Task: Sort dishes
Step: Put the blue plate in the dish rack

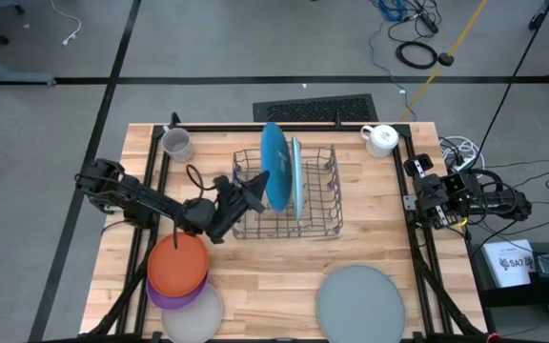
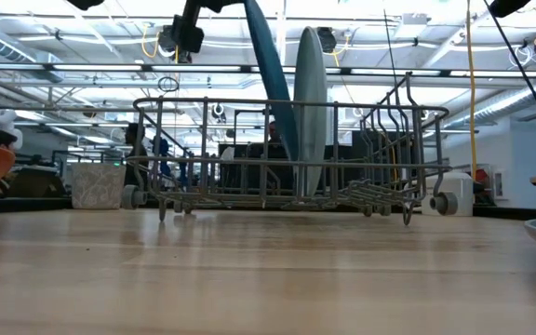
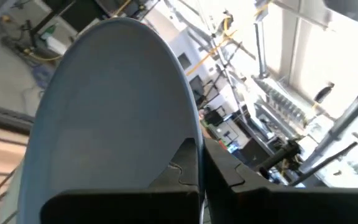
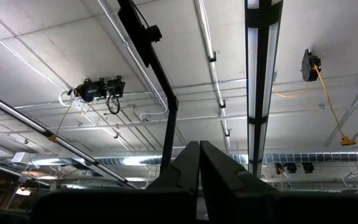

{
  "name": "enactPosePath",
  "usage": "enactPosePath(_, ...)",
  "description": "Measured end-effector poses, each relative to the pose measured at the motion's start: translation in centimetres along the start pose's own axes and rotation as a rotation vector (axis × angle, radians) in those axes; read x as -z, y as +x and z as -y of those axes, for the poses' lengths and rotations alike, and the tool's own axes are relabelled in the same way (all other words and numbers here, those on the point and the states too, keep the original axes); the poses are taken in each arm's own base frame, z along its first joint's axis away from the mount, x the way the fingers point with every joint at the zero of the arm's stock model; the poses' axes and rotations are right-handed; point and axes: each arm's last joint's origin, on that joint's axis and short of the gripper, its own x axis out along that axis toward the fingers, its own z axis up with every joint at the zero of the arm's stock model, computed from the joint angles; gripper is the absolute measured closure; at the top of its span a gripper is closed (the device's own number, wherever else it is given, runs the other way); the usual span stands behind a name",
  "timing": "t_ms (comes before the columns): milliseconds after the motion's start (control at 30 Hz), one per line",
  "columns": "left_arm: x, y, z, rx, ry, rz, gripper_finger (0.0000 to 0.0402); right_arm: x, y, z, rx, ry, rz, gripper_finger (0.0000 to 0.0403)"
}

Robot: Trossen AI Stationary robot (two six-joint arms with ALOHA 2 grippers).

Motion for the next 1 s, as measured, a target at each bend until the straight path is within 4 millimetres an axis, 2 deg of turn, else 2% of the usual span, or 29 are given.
enactPosePath(500, 1.1, 0.0, -0.9, -0.068, 0.027, -0.057, 0.0401, 0.0, 0.0, 0.0, 0.0, -0.006, -0.003, 0.0394)
enactPosePath(733, 1.0, 0.7, -1.3, -0.069, -0.008, -0.059, 0.0401, 0.0, 0.0, 0.0, 0.001, -0.007, -0.004, 0.0394)
enactPosePath(1000, 2.0, 1.7, -2.5, -0.074, -0.033, -0.091, 0.0401, 0.0, 0.0, 0.0, 0.001, -0.007, -0.004, 0.0394)
